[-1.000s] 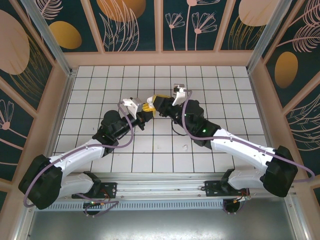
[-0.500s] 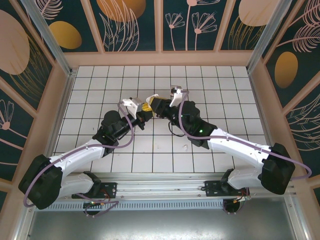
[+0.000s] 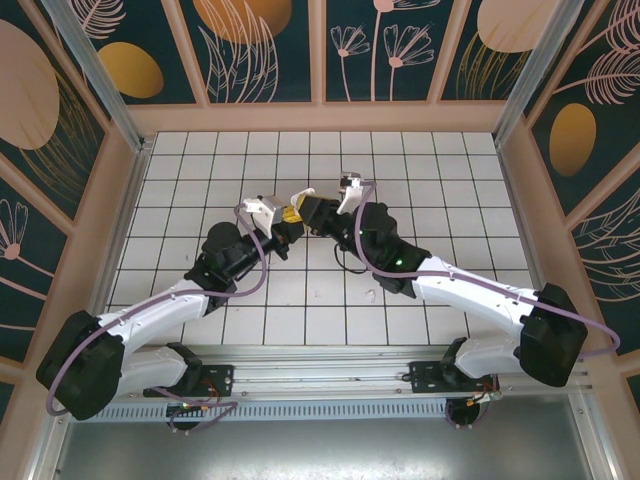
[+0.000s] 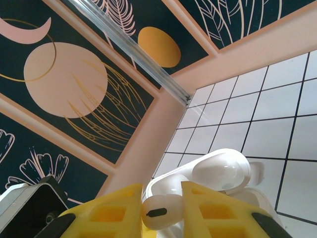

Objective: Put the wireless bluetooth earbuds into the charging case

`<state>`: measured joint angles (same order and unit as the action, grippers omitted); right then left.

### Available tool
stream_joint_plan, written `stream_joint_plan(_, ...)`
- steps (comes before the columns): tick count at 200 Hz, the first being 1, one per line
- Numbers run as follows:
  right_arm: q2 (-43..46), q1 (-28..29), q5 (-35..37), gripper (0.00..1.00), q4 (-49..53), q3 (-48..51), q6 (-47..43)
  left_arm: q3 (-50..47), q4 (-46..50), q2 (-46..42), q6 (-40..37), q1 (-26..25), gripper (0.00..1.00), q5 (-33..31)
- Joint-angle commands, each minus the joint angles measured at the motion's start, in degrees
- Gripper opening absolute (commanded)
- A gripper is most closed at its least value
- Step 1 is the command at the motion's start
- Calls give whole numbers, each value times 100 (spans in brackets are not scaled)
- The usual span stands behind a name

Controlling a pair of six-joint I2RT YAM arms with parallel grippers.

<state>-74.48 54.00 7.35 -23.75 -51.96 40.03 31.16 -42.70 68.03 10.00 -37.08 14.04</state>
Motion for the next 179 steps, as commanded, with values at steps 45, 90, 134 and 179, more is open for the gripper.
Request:
stream_joint_plan(45,-108,193,-67,23,579,119,356,-33,-391,-263,66,-19,0,-121)
stream_joint_plan(90,-40,183,-133,24,705,111,376,-96,-570,-323,29,-19,0,-104)
stream_joint_plan(134,-6,238,-173,26,867,125,245,-50,-472,-383,-94,-23,0,-174)
stream_joint_plan(179,-76,282,-125,28,989,34,186,-31,-426,-415,-132,-23,0,-192)
